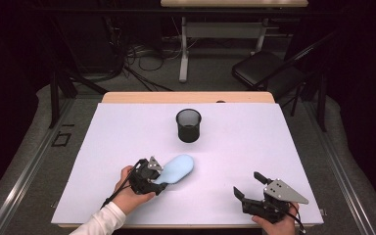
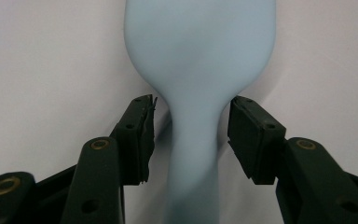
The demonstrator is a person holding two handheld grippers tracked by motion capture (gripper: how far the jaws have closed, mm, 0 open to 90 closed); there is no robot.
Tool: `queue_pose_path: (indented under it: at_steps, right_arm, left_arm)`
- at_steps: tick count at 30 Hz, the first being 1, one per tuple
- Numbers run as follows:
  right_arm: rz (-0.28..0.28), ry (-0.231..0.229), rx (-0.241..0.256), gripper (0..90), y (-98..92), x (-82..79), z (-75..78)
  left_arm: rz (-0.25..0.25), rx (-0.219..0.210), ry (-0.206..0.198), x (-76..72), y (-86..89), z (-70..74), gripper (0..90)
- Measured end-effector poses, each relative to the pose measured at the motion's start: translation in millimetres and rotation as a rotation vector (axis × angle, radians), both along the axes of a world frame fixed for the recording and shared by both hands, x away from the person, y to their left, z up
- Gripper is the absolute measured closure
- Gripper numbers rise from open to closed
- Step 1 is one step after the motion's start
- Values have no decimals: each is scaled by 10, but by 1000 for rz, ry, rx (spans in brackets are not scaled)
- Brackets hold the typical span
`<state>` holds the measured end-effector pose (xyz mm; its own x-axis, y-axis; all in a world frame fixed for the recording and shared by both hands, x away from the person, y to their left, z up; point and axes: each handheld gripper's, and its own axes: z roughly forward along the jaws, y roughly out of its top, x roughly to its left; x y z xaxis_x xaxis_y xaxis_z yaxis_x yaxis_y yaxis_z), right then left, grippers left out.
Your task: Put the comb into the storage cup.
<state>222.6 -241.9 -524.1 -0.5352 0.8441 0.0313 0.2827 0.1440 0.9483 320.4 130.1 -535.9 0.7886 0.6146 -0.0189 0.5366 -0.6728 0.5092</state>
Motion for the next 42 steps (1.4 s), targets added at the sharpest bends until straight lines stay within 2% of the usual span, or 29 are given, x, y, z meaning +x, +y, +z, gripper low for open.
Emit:
queue_pose_path:
  at_steps: [14, 27, 42]
  right_arm:
    - [1, 0, 0, 142, -2, -1, 0]
    - [2, -1, -3, 142, -3, 4, -2]
    - [1, 1, -1, 142, -2, 1, -1]
  left_arm:
    - [11, -12, 2, 3, -13, -48, 586]
    - [-4, -7, 7, 0, -22, -54, 644]
    - [-6, -3, -11, -22, -24, -57, 684]
